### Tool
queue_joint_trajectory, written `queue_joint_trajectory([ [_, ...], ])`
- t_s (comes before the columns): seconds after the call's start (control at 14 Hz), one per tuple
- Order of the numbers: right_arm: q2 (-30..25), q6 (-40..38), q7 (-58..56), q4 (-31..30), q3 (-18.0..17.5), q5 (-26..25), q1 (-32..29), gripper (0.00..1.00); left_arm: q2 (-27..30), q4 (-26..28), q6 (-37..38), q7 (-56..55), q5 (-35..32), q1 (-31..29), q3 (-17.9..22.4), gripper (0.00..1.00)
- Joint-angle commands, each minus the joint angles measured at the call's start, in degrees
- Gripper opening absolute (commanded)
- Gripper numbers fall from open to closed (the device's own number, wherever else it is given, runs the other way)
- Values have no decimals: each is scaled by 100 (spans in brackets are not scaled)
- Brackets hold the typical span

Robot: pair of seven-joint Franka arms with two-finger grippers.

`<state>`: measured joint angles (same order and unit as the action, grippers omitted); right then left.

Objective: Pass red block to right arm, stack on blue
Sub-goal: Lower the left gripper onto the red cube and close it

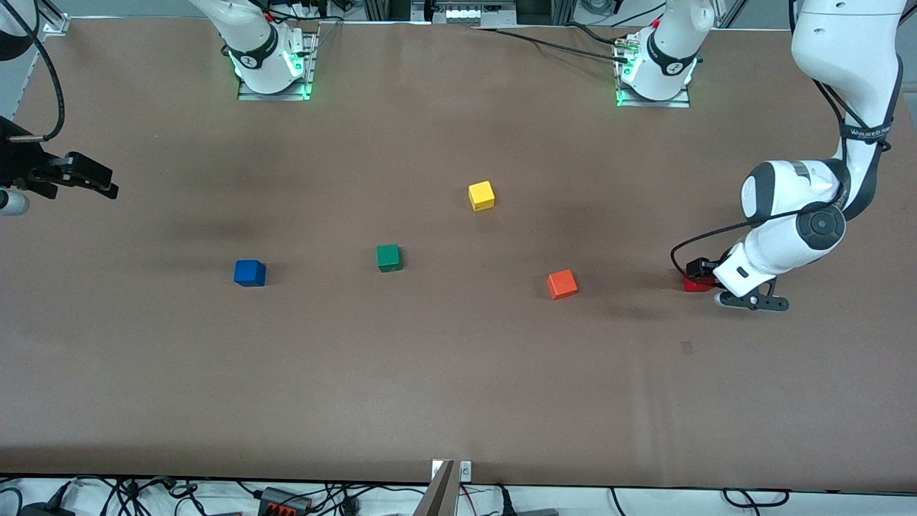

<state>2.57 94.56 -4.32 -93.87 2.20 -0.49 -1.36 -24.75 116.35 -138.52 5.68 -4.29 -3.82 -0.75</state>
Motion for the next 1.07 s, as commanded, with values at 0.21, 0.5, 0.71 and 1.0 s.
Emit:
queue_joint_trajectory([
  [0.21,-20,-17,-130,-53,-62,-21,-66,100,-214,307,-647,100,-37,-93,-56,100],
  [0.5,-19,-35,-140,-53,-62,-21,-66,100,-276,669,-1362,-32,-28,-102,-56,100],
  [0.71,-11,-35,-140,-53,-62,-30,-57,100,-267,652,-1362,-5,-28,-102,-56,44],
  [1.0,-11,-96,-140,-44,-71,-21,-57,100,-110,547,-951,56,-45,-93,-109,14],
])
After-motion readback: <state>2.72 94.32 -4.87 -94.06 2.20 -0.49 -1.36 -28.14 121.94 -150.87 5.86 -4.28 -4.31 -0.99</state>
